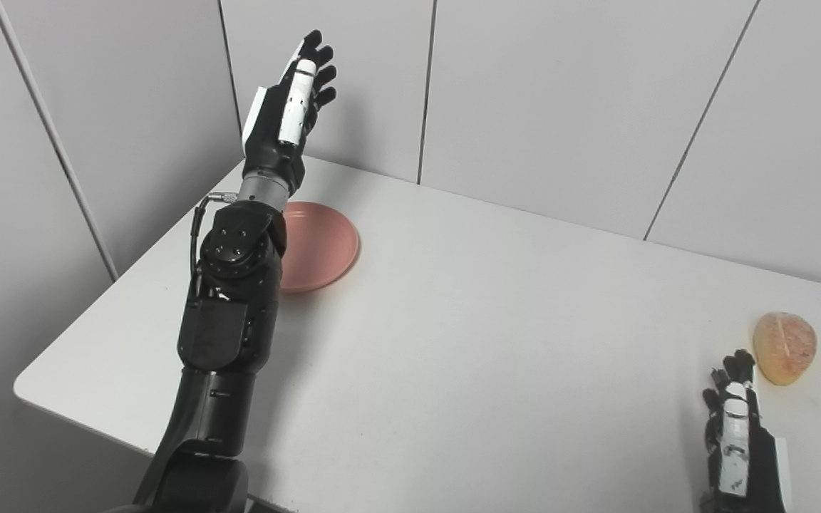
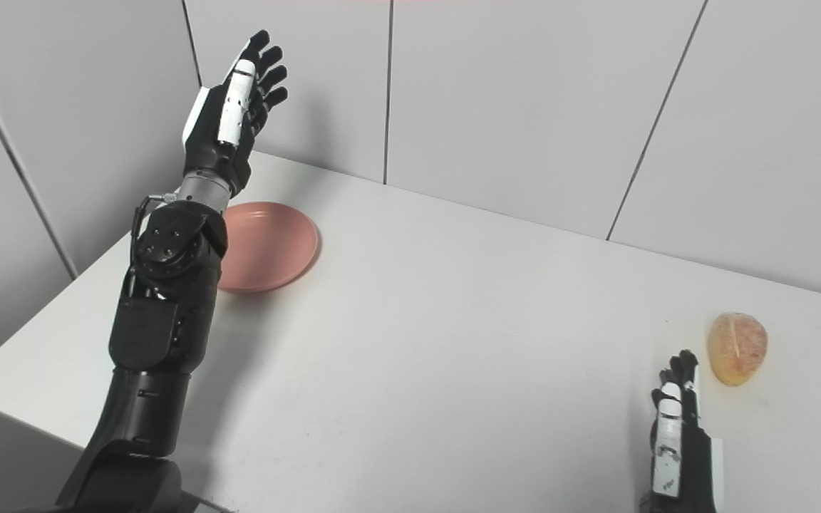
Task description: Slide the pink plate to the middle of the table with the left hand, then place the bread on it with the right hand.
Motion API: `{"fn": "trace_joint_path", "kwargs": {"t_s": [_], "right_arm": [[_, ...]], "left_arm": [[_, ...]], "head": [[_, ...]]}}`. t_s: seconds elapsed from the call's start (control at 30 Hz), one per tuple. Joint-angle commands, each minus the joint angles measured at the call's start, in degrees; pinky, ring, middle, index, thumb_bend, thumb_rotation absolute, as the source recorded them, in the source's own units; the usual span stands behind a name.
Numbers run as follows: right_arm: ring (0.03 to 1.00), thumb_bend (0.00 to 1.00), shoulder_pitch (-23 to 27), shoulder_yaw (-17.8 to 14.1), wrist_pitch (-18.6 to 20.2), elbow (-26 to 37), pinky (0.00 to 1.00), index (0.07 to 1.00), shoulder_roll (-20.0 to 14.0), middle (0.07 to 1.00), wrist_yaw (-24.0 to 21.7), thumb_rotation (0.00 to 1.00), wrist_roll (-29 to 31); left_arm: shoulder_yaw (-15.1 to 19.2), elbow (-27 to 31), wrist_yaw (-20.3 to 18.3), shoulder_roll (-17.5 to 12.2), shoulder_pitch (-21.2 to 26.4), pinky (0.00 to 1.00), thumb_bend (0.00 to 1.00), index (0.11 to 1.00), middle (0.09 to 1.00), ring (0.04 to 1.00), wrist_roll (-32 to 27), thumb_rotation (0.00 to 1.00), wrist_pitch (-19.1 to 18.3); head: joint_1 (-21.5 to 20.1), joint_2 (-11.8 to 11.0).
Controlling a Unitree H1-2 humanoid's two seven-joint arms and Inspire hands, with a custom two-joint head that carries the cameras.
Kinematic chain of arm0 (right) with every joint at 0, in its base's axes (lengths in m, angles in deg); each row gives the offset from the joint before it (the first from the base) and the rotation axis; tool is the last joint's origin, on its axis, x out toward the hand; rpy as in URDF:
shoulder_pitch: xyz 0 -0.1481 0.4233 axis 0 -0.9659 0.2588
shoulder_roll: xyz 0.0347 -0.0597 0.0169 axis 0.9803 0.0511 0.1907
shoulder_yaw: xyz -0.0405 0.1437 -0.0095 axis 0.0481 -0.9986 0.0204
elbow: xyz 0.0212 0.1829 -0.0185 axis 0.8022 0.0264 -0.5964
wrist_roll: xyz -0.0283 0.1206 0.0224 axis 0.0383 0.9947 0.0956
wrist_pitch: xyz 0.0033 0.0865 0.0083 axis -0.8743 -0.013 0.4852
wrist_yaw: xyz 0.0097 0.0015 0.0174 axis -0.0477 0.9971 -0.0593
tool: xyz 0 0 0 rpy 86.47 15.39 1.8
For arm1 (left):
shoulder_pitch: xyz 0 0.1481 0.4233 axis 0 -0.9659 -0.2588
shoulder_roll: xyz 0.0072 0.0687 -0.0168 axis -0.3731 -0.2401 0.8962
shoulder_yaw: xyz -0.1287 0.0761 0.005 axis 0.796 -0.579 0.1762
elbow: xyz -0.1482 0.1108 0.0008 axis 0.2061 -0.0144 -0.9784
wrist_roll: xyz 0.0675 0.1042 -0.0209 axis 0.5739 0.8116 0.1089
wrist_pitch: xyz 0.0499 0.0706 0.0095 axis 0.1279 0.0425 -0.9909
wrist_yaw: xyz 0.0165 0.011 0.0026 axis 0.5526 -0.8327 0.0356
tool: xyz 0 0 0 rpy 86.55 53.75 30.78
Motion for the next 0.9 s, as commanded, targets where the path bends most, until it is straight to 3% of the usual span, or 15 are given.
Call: {"fn": "trace_joint_path", "kwargs": {"t_s": [0.0, 0.53, 0.87], "right_arm": [[1.000, 0.12, -0.89, -0.17, -2.04, -1.84, 1.00, 0.999, -0.13, 1.000, -0.53, 1.00, 0.34], [1.000, 0.11, -0.84, -0.41, -2.62, -1.87, 1.00, 1.000, -1.07, 1.000, -1.41, 1.00, 1.34], [1.000, 0.14, -1.22, -0.18, -2.14, -1.05, 1.00, 1.000, -1.38, 1.000, -1.43, 1.00, 1.25]], "left_arm": [[0.93, 0.20, 0.63, -1.90, 3.21, 0.93, 0.38, 0.919, 0.935, 0.929, -1.00, 1.00, 0.35], [6.85, -6.07, 0.21, -7.56, 1.79, 0.89, 0.39, 0.896, 0.910, 0.914, -5.52, 1.00, 1.52], [9.53, -9.06, 1.05, -8.55, 0.67, 0.90, 0.40, 0.884, 0.892, 0.894, -6.63, 1.00, 2.65]], "head": [[0.23, 0.04], [1.19, 0.04], [1.49, -0.06]]}}
